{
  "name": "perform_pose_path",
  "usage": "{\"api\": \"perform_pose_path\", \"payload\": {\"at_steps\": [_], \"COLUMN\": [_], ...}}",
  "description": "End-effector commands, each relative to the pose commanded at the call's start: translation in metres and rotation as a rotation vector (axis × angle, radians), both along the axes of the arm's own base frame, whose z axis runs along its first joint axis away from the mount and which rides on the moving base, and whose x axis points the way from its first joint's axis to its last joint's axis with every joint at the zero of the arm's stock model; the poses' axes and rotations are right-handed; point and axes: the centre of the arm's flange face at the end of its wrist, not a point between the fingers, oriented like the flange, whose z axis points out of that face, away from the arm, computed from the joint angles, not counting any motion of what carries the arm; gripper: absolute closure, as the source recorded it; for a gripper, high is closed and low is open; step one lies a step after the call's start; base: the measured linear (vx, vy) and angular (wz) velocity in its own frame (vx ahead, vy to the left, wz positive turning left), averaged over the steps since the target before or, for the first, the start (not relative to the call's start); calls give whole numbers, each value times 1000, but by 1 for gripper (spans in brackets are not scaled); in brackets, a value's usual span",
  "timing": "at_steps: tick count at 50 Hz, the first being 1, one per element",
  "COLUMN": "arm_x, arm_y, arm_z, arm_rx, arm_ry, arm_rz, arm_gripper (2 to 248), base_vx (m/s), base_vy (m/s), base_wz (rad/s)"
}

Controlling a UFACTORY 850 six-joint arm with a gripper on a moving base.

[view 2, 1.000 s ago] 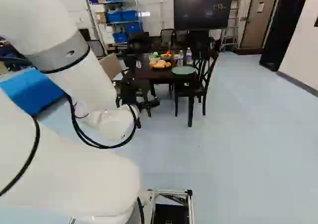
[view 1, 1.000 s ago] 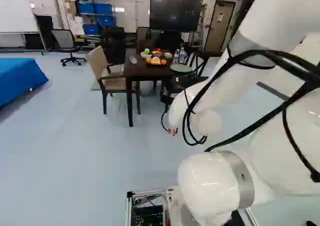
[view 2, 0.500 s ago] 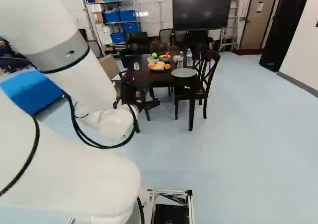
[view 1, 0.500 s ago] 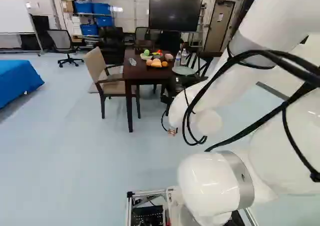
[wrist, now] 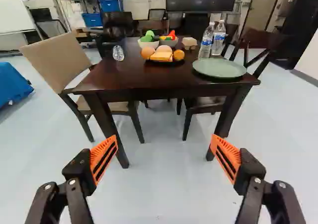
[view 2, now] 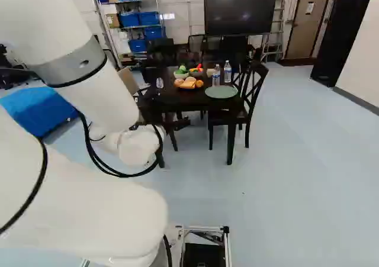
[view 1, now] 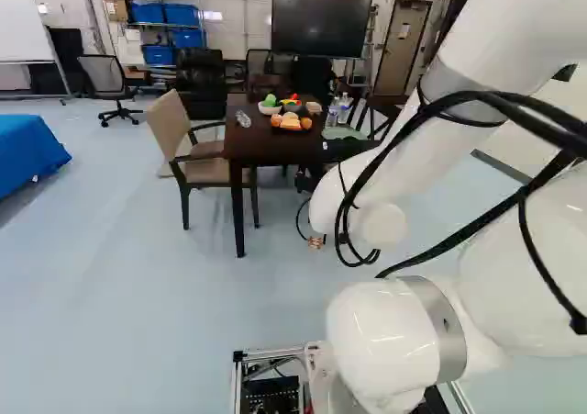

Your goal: Move the croissant to the empty plate

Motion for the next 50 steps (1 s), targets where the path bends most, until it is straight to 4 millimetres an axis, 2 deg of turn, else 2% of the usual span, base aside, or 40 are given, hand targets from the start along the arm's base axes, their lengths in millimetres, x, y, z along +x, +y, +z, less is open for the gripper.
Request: {"api": "perform_pose_path", "payload": {"at_steps": [28, 50], "arm_x": [0, 0], "arm_y": [0, 0], "arm_z": [0, 0], "arm_rx": [0, 0], "arm_ry": [0, 0], "arm_rz": [0, 0], "arm_gripper": [3, 3], "base_vx": [225, 163], "base_vy": [46, 63], "base_wz": [-26, -26]}}
